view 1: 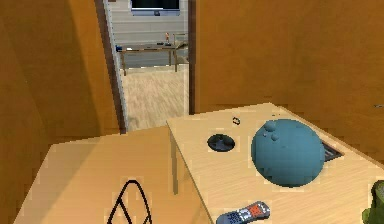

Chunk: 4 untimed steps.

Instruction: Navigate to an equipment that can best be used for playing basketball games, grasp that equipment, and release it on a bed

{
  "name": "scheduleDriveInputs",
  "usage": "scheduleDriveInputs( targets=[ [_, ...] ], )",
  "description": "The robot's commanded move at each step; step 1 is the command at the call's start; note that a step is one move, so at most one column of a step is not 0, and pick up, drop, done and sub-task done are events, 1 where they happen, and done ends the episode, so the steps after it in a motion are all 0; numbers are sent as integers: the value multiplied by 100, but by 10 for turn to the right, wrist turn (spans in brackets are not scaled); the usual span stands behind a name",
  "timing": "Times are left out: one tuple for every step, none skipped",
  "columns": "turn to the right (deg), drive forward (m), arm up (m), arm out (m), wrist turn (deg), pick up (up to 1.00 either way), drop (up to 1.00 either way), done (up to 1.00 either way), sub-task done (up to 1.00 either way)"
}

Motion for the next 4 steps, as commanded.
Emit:
scheduleDriveInputs(
  targets=[
    [0, 0, 0, 0, 0, 100, 0, 0, 0],
    [0, 0, 10, 0, 0, 0, 0, 0, 0],
    [0, 0, 14, 0, 0, 0, 0, 0, 0],
    [0, 0, 0, 0, -450, 0, 0, 0, 0]
  ],
)
